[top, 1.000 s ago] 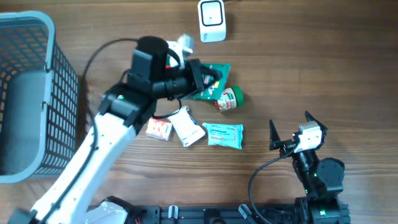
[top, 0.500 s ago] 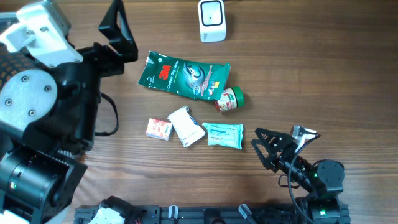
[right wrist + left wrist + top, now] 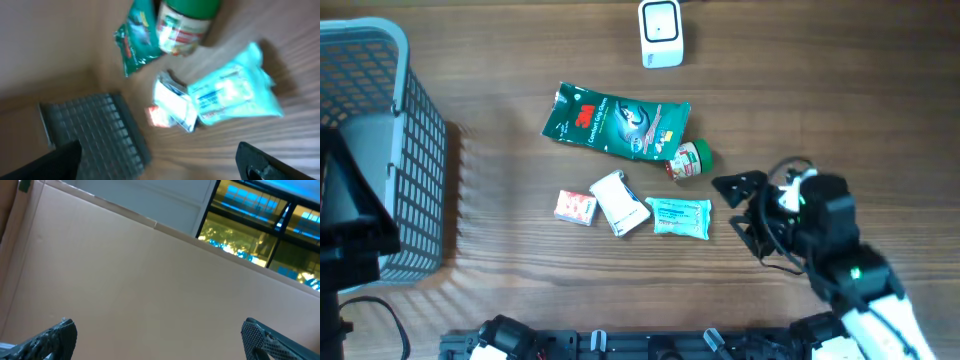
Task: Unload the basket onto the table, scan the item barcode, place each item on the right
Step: 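Reach the right gripper to the wipes pack and grasp it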
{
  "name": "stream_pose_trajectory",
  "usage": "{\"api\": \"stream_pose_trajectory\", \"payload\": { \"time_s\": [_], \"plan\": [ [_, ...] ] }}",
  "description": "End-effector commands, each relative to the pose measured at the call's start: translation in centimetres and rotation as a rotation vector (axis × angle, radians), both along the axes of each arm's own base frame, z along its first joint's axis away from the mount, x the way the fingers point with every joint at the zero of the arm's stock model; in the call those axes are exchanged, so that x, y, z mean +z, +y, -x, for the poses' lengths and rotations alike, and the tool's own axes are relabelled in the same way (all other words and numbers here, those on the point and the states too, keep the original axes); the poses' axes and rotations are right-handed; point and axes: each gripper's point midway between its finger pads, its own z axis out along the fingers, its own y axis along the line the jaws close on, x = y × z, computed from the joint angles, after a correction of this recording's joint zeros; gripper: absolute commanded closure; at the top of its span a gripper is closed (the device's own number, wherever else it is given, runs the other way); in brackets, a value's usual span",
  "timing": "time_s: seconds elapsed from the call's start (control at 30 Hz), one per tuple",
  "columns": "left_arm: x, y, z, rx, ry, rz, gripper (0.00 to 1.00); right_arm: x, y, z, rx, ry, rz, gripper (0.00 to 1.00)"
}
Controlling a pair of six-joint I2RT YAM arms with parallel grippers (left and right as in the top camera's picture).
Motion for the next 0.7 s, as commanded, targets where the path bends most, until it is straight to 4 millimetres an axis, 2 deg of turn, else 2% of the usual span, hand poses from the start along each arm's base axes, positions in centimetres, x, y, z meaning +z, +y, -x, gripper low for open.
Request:
{"api": "stream_pose_trajectory", "payload": {
  "time_s": [0.0,0.03,0.07,0.13,0.2,0.27,0.33,0.47,0.63,0.67],
  "plan": [
    [-0.1,0.4,-0.2,0.048,0.005,-0.025,0.0,2.4,1.5,-2.7,0.225,-0.136,0.384,0.01],
    [-0.1,0.9,-0.1,0.083,0.005,-0.024,0.0,1.4,1.4,-2.7,0.348,-0.099,0.588,0.01],
    [-0.1,1.6,0.1,0.117,0.003,0.003,0.0,0.1,1.3,-2.6,0.446,-0.081,0.717,0.0],
    [-0.2,2.5,0.3,0.163,-0.001,0.06,0.0,-3.1,1.9,-2.6,0.617,-0.06,0.89,0.01],
    [-0.2,3.3,0.6,0.206,-0.009,0.099,0.0,-5.8,2.1,-2.5,0.689,-0.014,1.026,0.01],
    [-0.2,3.7,0.7,0.233,-0.011,0.099,0.0,-7.2,2.3,-2.3,0.734,-0.013,1.17,0.0],
    [-0.2,3.8,0.8,0.239,-0.014,0.109,0.0,-7.2,3.4,-1.9,0.772,-0.079,1.281,0.01],
    [-0.2,3.8,0.8,0.231,-0.018,0.13,0.0,-6.5,6.7,-0.9,0.911,-0.27,1.394,0.01],
    [-0.2,3.8,0.8,0.224,-0.023,0.151,0.0,-9.3,8.2,0.3,1.072,-0.279,1.455,0.0],
    [-0.2,3.8,0.8,0.224,-0.022,0.15,0.0,-10.5,8.3,0.9,1.114,-0.252,1.467,0.0]
  ]
}}
